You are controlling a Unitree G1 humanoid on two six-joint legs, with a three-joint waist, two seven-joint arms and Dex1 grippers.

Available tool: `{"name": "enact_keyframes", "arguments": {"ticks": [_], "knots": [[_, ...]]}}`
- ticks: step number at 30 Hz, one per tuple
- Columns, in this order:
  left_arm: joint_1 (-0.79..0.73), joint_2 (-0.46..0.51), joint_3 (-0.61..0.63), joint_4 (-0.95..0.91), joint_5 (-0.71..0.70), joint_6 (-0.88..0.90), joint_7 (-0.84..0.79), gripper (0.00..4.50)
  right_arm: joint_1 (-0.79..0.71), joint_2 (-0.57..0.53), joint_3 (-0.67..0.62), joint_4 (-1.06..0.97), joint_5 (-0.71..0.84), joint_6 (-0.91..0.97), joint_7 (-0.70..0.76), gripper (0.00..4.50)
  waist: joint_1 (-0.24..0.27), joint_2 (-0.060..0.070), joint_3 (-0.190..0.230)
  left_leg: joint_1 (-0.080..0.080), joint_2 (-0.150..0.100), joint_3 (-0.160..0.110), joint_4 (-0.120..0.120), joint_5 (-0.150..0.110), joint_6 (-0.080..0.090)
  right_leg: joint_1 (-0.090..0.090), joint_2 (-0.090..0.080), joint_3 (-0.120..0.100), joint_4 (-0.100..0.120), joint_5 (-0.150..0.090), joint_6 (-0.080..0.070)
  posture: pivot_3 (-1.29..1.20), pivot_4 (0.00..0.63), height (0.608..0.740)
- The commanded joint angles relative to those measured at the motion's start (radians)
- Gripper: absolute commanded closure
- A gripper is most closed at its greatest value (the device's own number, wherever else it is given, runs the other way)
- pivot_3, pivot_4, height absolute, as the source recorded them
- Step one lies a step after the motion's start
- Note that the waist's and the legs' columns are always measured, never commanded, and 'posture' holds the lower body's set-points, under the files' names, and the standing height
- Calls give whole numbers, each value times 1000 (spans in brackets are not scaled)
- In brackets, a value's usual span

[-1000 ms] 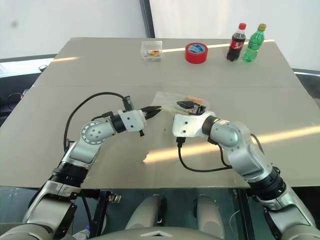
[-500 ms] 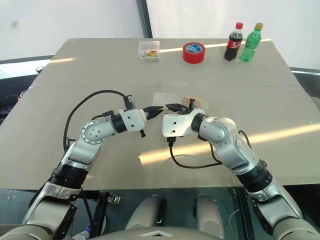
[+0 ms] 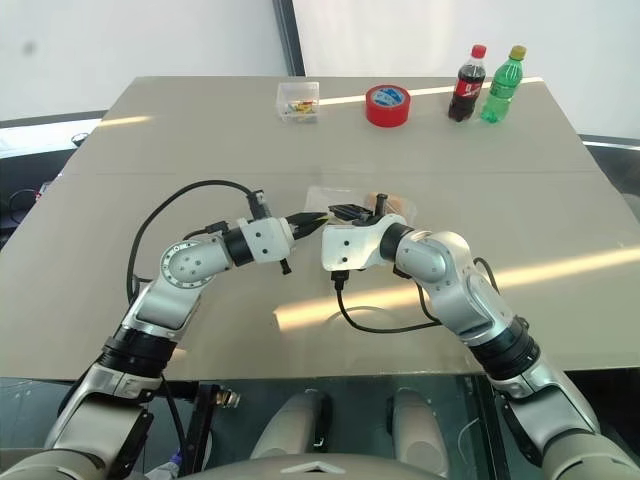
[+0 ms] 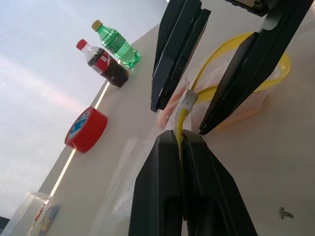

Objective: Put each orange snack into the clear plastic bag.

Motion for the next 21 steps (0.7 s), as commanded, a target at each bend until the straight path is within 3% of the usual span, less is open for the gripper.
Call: {"name": "enact_keyframes", "arguments": {"ticks": [1,15,19,21], "knots": [[-2,1,22,-33,-16,0,3,4500,-11,-4,-23,-46,-6,-8,4,3179,0,0,0,0,0,0,0,0,0,0,0,0,0,0,0,0,150,740],[-3,-2,18,-38,-19,5,5,4500,-1,-9,-31,-55,-17,2,6,3179,0,0,0,0,0,0,0,0,0,0,0,0,0,0,0,0,150,740],[0,-3,19,-42,-21,8,5,4500,-1,-10,-31,-55,-17,2,6,4348,0,0,0,0,0,0,0,0,0,0,0,0,0,0,0,0,150,740],[1,-3,19,-43,-22,9,4,4500,-1,-10,-31,-55,-17,1,7,4446,0,0,0,0,0,0,0,0,0,0,0,0,0,0,0,0,150,740]]}}
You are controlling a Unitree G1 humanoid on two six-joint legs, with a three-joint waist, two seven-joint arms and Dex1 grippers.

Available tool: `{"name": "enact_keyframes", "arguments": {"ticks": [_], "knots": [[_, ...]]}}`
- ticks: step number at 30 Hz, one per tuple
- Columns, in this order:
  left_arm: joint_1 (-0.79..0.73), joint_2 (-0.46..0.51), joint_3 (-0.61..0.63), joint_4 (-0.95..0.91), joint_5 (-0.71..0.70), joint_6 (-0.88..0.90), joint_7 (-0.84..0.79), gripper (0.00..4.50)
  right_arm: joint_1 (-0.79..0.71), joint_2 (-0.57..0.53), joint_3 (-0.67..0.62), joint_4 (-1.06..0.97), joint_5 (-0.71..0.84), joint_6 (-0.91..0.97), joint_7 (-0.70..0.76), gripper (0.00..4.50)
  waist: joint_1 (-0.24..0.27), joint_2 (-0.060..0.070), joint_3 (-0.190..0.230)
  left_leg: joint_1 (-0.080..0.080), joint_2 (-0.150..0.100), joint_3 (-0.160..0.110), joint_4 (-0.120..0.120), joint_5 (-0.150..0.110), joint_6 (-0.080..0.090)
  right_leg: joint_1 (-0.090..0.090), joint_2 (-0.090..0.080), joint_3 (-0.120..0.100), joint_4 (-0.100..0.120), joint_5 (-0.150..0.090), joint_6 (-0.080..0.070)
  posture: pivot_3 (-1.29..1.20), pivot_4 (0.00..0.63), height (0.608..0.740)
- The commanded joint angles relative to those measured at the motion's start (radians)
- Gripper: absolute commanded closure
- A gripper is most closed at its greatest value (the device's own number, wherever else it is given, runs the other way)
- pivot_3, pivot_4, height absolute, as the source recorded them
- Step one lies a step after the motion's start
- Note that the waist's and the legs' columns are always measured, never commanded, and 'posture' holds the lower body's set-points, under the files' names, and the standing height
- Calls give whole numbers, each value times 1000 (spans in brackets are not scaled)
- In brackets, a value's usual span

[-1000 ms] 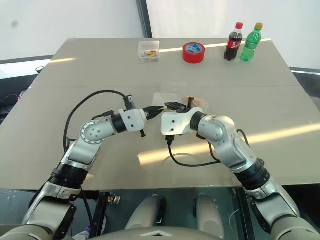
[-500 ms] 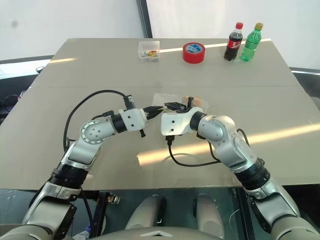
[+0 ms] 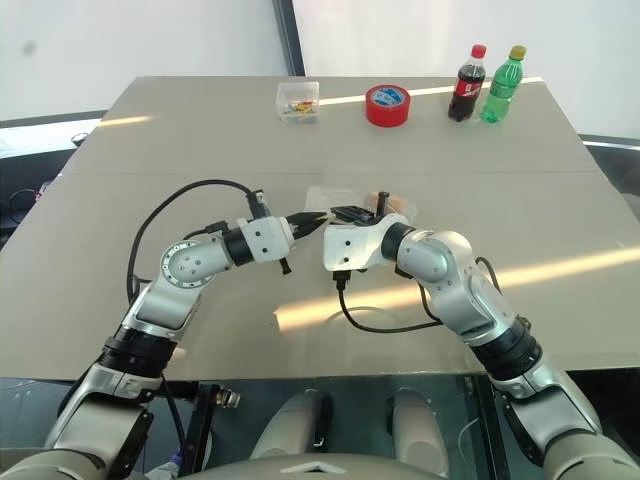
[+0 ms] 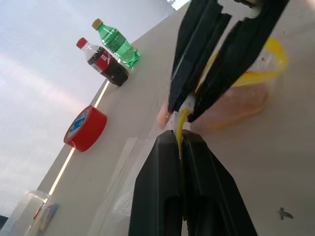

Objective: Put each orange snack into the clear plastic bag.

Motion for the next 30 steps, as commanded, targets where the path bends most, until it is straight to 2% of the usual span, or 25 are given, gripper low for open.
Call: {"name": "enact_keyframes", "arguments": {"ticks": [1,13,16,19,28,30], "knots": [[2,-2,20,-43,-15,3,4,4500,-3,-2,-29,-47,0,-6,-1,4446,0,0,0,0,0,0,0,0,0,0,0,0,0,0,0,0,150,740],[-2,-7,17,-41,-12,11,7,4500,-1,3,-31,-47,31,20,33,4446,0,0,0,0,0,0,-1,0,0,0,0,0,-1,0,0,0,150,740],[2,-6,19,-47,-13,14,6,4500,-1,3,-30,-53,20,12,21,3528,0,0,0,0,0,0,-1,0,0,0,0,0,-1,0,0,0,150,740],[2,-6,19,-49,-11,16,6,4500,-2,2,-27,-54,11,4,13,2282,0,0,0,0,0,0,-1,0,0,0,0,0,-1,0,0,0,150,740],[2,-7,16,-51,-7,15,7,4500,-4,9,-27,-44,12,-3,4,2282,0,0,0,0,0,0,-2,0,0,0,0,0,-2,0,0,0,150,740],[2,-7,16,-51,-7,15,8,4500,-5,9,-27,-42,12,-4,2,2795,0,0,0,0,0,0,-2,0,0,0,0,0,-2,0,0,0,150,740]]}}
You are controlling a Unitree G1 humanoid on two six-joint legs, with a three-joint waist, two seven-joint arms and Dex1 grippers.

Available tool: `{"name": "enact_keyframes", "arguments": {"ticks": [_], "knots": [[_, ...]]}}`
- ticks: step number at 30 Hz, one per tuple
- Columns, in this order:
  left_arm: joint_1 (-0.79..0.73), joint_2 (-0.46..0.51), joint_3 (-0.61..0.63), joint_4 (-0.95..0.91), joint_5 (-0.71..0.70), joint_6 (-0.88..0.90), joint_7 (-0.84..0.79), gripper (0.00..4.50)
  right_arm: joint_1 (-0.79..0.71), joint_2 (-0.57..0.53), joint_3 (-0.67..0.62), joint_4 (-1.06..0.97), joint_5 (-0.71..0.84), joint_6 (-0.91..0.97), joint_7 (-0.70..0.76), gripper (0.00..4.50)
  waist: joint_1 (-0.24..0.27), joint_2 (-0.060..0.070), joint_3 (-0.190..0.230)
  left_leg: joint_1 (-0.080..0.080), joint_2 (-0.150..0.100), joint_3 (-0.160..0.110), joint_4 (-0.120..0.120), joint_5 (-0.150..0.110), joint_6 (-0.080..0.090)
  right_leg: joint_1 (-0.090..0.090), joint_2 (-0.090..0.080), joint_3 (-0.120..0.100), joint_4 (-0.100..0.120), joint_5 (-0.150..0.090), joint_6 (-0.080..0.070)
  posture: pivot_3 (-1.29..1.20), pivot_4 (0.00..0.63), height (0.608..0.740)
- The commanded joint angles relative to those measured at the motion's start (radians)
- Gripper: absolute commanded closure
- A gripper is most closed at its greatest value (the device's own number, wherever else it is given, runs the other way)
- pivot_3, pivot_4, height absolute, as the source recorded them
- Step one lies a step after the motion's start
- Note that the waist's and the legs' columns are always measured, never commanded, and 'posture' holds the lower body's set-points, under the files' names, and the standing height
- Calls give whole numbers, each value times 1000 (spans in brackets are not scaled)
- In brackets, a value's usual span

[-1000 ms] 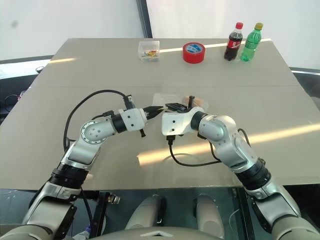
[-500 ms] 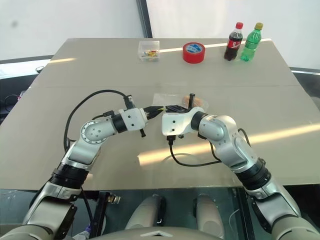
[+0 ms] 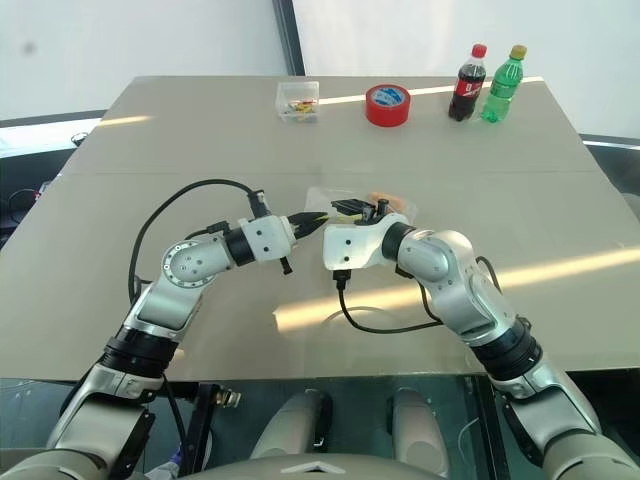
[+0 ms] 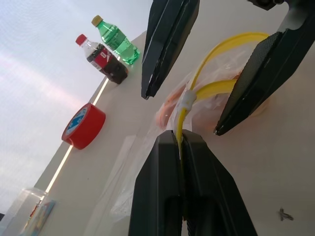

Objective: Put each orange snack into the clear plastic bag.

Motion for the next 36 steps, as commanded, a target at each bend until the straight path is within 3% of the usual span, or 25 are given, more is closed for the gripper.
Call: {"name": "enact_keyframes", "arguments": {"ticks": [1,4,5,17,36], "knots": [[1,-1,16,-46,-6,-4,8,4500,-6,2,-20,-32,-4,-16,-11,3027,0,0,0,0,0,0,0,0,0,0,0,0,0,0,0,0,150,740],[1,-2,16,-47,-5,-4,10,4500,-8,4,-20,-28,-3,-18,-11,4371,0,0,0,0,0,0,0,0,0,0,0,0,-1,0,0,0,150,740],[2,-2,17,-48,-5,-4,11,4500,-8,4,-20,-28,-4,-18,-11,4447,0,0,0,0,0,0,-1,0,0,0,0,0,-1,0,0,0,150,740],[5,-6,40,-39,-26,-1,23,4500,15,-17,-40,-32,-13,-6,-16,4447,1,0,0,0,0,0,-3,0,0,0,0,0,-3,0,0,0,150,740],[-24,13,94,51,-28,-16,69,4500,260,-232,-286,-112,-18,116,-60,4447,6,0,0,0,0,0,-9,0,0,0,-1,0,-8,0,0,0,150,740]]}}
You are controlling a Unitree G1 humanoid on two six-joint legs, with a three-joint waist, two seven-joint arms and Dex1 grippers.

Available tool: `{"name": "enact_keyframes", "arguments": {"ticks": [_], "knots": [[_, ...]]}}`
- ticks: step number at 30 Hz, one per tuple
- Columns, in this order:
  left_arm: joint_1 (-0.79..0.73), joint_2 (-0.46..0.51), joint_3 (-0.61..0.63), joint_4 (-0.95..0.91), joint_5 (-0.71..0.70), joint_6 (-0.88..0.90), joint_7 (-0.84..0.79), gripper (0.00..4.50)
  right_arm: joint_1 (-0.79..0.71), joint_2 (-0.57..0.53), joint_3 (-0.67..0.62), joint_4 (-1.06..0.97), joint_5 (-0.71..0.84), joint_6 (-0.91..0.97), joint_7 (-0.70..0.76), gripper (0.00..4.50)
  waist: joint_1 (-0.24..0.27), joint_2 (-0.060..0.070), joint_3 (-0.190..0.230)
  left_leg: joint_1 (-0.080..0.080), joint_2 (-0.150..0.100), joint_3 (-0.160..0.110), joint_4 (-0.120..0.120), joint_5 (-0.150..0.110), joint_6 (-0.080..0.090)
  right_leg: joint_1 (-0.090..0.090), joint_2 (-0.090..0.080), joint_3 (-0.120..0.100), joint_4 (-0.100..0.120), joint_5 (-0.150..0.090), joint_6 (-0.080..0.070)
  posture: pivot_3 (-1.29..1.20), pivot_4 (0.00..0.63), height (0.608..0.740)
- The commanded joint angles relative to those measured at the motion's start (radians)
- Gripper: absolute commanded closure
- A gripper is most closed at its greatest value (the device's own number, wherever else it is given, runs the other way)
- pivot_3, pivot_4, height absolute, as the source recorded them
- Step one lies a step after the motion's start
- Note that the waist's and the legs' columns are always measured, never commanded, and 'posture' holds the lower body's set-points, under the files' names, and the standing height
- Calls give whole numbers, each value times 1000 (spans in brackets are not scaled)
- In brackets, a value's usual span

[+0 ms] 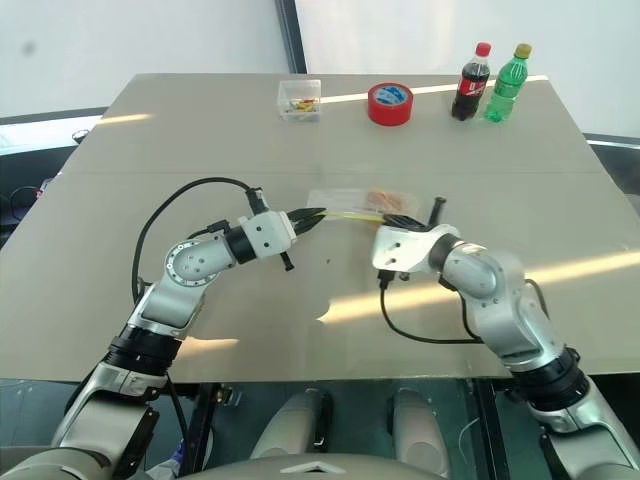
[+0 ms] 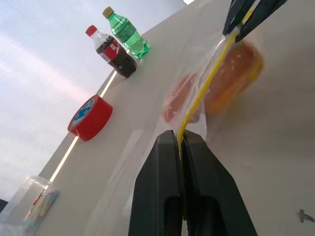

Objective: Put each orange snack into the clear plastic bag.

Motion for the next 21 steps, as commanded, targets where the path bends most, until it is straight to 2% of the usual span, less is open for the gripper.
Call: {"name": "enact_keyframes", "arguments": {"ticks": [1,7,14,21], "knots": [[-16,27,88,11,-27,-4,36,4500,33,-54,-111,8,-17,40,-21,4447,0,0,0,0,0,0,0,0,0,0,0,0,0,0,0,0,150,740],[-30,27,90,19,-35,2,38,4500,40,-101,-167,27,2,19,-35,4447,-4,0,0,0,0,1,0,0,0,0,0,0,0,0,0,0,150,740],[-87,31,130,27,-93,51,31,4500,-26,-159,-217,22,57,12,-7,4447,-3,0,0,0,0,0,0,0,0,0,0,0,0,0,0,0,150,740],[-233,16,121,158,-100,46,20,4500,-151,-168,-201,124,90,-33,-22,4447,-3,-1,0,0,0,1,0,0,0,0,0,0,0,0,0,0,150,740]]}}
